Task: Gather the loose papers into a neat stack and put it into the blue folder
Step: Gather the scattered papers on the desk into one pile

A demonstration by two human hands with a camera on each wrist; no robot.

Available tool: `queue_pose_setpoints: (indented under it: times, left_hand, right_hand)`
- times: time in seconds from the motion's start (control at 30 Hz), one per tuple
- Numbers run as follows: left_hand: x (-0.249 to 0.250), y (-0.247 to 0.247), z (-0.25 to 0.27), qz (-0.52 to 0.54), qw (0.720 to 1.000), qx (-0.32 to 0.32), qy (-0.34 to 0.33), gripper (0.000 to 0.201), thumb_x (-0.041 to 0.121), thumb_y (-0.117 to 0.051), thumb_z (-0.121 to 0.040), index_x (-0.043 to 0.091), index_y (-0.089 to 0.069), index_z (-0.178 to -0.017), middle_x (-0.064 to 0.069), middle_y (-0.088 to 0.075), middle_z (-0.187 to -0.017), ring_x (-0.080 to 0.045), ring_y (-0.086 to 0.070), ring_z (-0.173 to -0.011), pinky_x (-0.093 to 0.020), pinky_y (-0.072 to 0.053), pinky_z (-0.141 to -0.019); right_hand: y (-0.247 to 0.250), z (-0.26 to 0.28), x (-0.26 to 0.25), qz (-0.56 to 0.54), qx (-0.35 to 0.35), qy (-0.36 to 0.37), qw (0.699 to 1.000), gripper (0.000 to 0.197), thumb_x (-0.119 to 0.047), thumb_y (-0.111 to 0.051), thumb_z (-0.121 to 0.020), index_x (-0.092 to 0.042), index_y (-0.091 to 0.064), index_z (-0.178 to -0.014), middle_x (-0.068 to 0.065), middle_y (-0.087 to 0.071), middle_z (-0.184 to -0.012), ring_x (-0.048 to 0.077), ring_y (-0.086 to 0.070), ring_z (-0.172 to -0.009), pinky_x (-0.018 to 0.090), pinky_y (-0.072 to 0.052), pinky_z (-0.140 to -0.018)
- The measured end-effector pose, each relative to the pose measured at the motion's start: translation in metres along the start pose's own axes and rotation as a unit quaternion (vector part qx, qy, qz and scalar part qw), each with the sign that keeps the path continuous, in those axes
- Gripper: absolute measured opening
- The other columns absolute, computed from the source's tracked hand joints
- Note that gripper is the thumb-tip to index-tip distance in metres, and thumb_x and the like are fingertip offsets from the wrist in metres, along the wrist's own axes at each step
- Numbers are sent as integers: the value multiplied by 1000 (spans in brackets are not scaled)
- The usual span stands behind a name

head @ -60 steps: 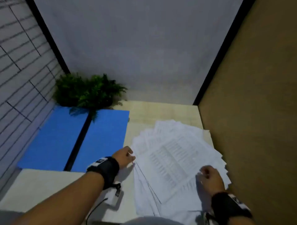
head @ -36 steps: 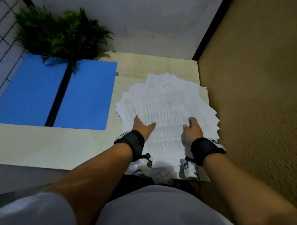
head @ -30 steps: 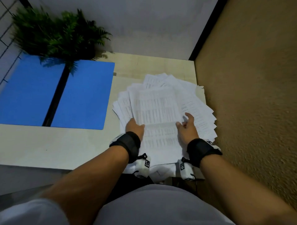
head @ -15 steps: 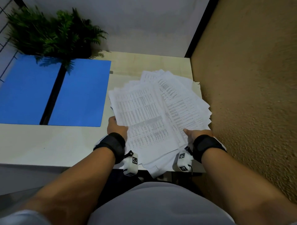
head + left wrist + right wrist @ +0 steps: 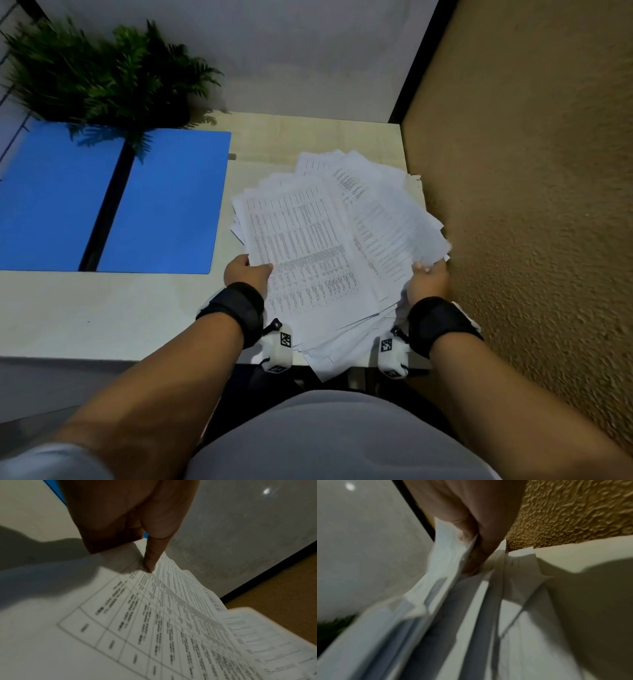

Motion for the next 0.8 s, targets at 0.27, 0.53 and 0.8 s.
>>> queue_pose_setpoints:
  times: [0.27, 0.53, 0.8]
  left_hand:
    - [52, 7, 17, -89, 992, 17, -93, 21, 4, -54, -96, 7, -62, -114, -6, -66, -106, -25, -62, -98, -23, -50, -81]
    - [44, -36, 21, -269, 949, -139, -92, 36, 8, -51, -99, -1, -47, -134, -10, -55, -129, -22, -52, -116, -22, -36, -92]
    - [52, -44, 23, -222, 957, -132, -131, 7, 13, -51, -98, 11, -56, -103, -5, -59, -96, -21, -54, -89, -25, -40, -82]
  right_hand:
    - [-24, -44, -29, 162, -89, 33, 982, 13, -4, -50, -96, 1, -56, -106, 20, -60, -109, 30, -57, -105, 35, -44, -89]
    - [-107, -9, 9, 51, -218, -72, 972, 56, -55, -41, -93, -16, -56, -130, 1, -58, -131, 25, -56, -118, 46, -42, -108]
    - [-85, 22, 16, 89, -227, -61, 968, 50, -15, -76, -81, -5, -59, -127, 7, -68, -116, 28, -66, -103, 34, -53, -86]
Point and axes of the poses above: each hand's wrist, its own z-axis away from the middle knuckle, its own y-axis out of the back of the hand, x = y × z, the point moved 9 cm from there along -z, towards the middle knuckle
